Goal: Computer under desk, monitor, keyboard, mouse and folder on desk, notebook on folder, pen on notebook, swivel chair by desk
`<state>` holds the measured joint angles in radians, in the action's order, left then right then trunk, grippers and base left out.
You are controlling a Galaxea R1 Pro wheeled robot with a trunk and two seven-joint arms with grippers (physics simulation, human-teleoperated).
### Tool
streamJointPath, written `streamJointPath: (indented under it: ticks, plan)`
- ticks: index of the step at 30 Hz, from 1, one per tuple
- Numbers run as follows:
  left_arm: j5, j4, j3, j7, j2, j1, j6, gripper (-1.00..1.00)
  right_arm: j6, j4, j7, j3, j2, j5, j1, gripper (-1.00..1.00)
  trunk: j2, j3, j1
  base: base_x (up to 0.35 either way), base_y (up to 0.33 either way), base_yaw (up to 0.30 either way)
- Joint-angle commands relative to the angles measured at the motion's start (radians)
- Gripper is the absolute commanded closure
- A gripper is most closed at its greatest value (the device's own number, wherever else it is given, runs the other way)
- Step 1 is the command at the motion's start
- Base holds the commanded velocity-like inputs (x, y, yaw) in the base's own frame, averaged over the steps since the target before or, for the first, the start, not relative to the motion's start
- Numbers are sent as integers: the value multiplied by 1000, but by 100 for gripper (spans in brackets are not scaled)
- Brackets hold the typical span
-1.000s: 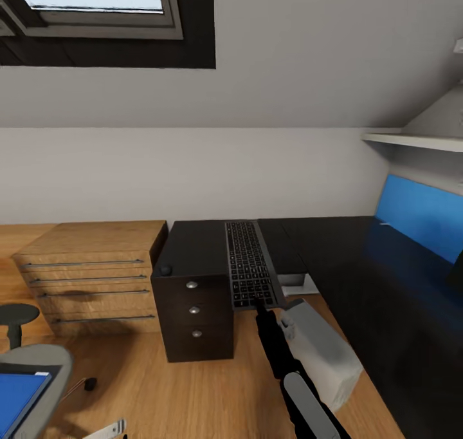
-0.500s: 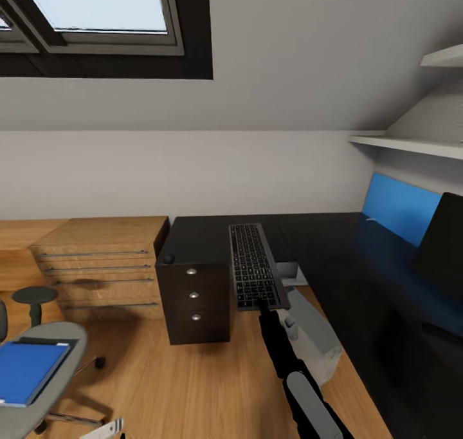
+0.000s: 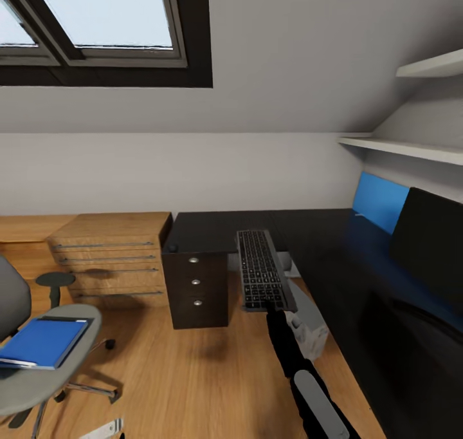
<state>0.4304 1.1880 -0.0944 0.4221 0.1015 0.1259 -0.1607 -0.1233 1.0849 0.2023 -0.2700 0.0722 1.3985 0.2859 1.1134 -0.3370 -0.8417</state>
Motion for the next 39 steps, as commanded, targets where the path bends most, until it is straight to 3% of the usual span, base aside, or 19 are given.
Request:
streamJointPath:
  ticks: [1,5,6,7,9,10,26,28,29,31,33,37,39]
  plan:
    - [6,2,-4,8,1,0,-3,-100,-3,1,-4,0,0,5,1,100,-6,2,5,-343,-144,0]
    - [5,2,-9,9,-1,0,-3,-100,20,1,-49,23,0,15,1,100,-34,15,20,-339,-168,0]
    - [5,2,-12,9,-2,0,-3,-100,30,6,-58,38,-3,52,0,100,-41,18,24,-315,-203,0]
    - [5,2,-12,9,-2,0,-4,-100,31,6,-59,38,-8,56,1,100,-48,21,28,-310,-208,0]
    - [5,2,-13,9,-2,0,-4,-100,34,7,-59,39,-16,60,0,100,-62,27,35,-306,-213,0]
    - [5,2,-13,8,-2,0,-4,-100,73,6,-60,43,-31,63,1,100,-69,31,39,-297,-229,0]
    - [5,2,-12,6,-2,0,-4,-100,88,4,-57,46,-38,77,1,100,-181,81,100,-291,-236,0]
    - [5,2,-7,5,-2,0,-4,-100,106,1,-55,46,-75,77,1,100,-195,87,108,-281,-242,0]
    - [5,2,-6,5,-2,0,-4,-100,107,1,-55,47,-78,77,1,100,-202,90,112,-279,-242,0]
    - [5,2,-4,4,-2,0,-4,-100,111,0,-52,78,-106,78,1,100,-216,96,120,-278,-242,0]
    - [5,2,-4,4,-2,0,-3,-100,126,0,-51,84,-110,78,1,100,-230,103,127,-278,-242,0]
    - [5,2,-4,4,-2,0,-3,-100,191,-2,-49,152,-113,76,1,100,-258,115,143,-278,-242,0]
    - [5,2,-4,4,-2,0,-3,-100,198,-4,-49,164,-113,76,1,100,-272,121,150,-278,-242,0]
